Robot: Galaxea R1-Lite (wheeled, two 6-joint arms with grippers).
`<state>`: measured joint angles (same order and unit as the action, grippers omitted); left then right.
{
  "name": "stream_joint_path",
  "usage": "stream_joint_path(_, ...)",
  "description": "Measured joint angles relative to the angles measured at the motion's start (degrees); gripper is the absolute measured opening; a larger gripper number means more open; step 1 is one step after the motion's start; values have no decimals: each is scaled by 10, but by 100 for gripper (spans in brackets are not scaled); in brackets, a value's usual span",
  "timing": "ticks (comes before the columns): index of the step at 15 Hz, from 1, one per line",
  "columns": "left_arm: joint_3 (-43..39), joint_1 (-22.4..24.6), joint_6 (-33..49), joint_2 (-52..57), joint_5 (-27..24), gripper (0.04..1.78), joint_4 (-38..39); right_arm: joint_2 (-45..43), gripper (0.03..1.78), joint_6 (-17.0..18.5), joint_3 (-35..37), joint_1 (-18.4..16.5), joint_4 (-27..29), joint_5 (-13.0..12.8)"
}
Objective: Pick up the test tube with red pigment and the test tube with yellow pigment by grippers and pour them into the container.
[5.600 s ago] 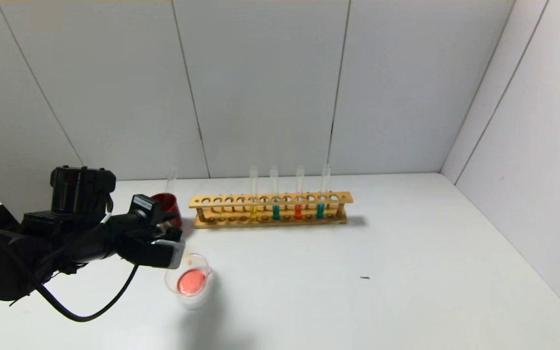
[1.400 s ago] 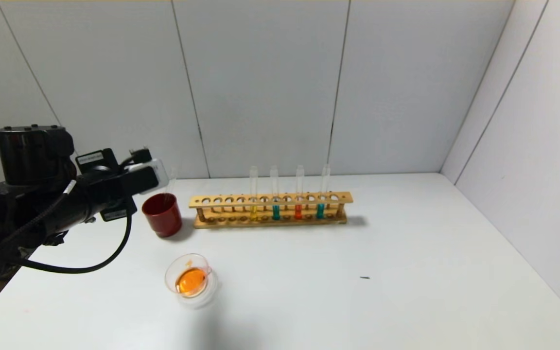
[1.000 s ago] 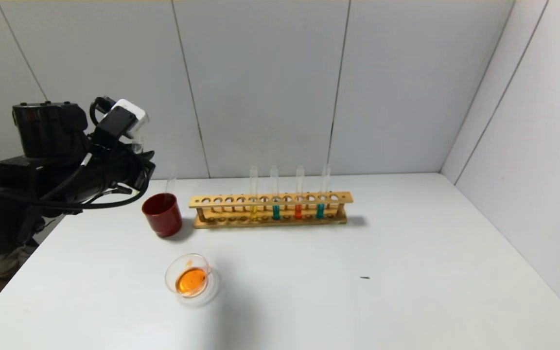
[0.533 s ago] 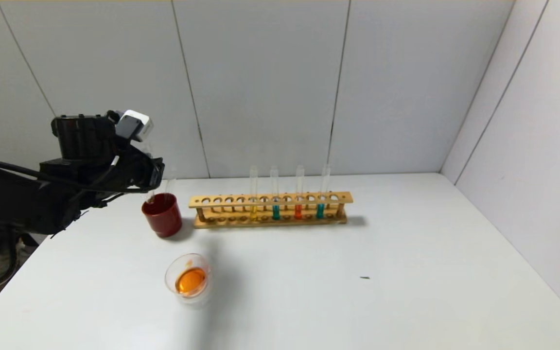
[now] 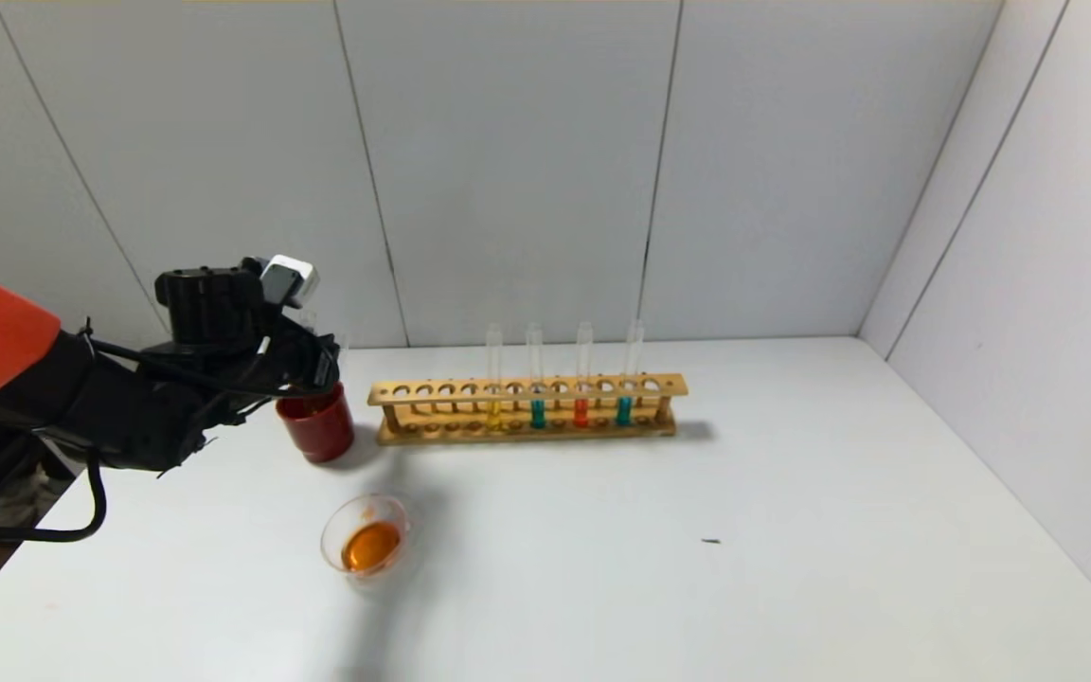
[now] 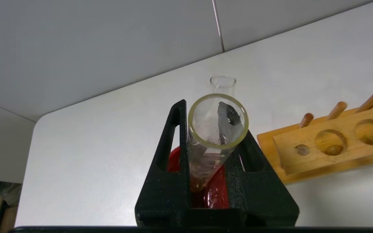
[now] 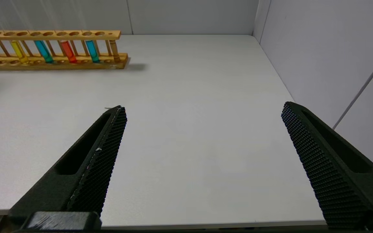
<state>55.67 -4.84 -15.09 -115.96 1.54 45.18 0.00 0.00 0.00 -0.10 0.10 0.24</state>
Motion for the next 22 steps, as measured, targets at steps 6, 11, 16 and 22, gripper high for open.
stream_joint_path(6, -1, 9, 0, -19, 0, 92, 1, 0, 175, 0, 0, 0, 0, 0)
stream_joint_path(11, -2, 10, -1, -7, 0, 161, -2, 0, 175, 0, 0, 0, 0, 0)
stream_joint_path(16, -3, 8, -15, 79, 5, 175, -34, 0, 175, 0, 0, 0, 0, 0)
stream_joint_path(22, -53, 8, -21, 316, 72, 175, -173, 0, 175, 0, 0, 0, 0, 0)
